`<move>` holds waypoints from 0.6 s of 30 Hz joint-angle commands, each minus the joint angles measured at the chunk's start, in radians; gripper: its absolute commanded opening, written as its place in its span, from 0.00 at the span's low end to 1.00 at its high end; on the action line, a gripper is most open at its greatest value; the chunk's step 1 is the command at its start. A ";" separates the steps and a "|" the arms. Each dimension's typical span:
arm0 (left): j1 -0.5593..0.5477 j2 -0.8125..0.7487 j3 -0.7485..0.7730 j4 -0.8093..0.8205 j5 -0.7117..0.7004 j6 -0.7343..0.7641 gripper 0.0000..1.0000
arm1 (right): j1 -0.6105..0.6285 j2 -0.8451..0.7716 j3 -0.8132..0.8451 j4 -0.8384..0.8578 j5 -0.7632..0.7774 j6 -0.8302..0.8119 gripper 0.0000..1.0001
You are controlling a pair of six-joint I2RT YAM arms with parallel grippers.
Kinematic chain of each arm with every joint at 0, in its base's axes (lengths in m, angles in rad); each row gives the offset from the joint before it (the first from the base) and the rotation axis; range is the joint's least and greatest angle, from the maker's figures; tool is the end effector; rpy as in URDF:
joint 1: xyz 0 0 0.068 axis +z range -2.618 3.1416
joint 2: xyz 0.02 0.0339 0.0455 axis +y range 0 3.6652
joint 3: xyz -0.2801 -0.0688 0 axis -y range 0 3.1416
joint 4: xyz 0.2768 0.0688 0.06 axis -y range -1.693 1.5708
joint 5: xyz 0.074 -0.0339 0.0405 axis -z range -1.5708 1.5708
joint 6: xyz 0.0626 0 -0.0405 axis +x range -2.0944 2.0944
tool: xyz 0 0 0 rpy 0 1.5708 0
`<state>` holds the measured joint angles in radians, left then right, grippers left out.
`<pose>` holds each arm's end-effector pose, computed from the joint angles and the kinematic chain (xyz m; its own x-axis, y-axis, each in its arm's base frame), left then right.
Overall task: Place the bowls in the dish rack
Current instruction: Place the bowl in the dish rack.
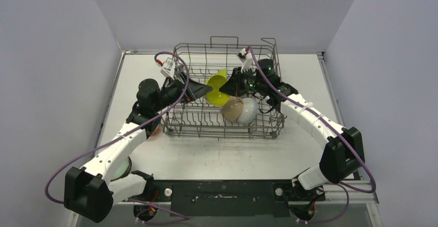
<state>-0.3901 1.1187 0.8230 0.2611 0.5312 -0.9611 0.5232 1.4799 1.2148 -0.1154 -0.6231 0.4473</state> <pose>0.2726 -0.1464 0.3378 -0.6710 -0.4884 -0.5579 0.4296 0.3572 -0.8294 0.3225 0.2282 0.3315 -0.6686 0.0199 -0.7434 -0.6499 0.4704 0.5970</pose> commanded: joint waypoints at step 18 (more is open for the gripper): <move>-0.057 0.078 0.081 -0.061 0.037 0.015 0.59 | -0.006 -0.015 0.017 0.108 -0.085 0.030 0.05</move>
<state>-0.4446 1.1954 0.8650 0.2043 0.5739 -0.9684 0.5232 1.4803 1.2133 -0.0994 -0.6731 0.4637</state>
